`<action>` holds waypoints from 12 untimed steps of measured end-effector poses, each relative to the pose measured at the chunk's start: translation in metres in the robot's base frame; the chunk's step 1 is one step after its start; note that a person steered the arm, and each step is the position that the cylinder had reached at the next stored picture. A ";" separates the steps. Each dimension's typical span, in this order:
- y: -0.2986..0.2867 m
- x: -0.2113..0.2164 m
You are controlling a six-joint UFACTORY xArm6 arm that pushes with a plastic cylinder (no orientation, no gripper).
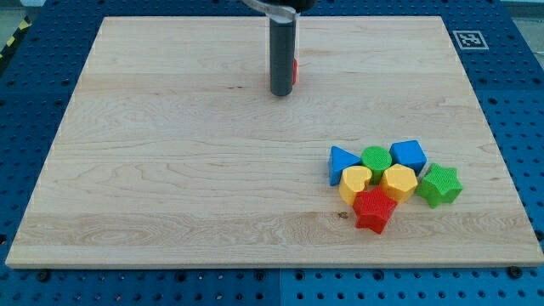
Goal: Move the red circle to the top center
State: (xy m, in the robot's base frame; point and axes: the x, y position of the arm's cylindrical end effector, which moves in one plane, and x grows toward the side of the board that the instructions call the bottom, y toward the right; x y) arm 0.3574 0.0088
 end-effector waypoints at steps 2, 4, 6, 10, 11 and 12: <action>0.003 -0.058; 0.025 -0.047; 0.082 -0.073; 0.070 -0.089; 0.053 -0.089; 0.012 -0.089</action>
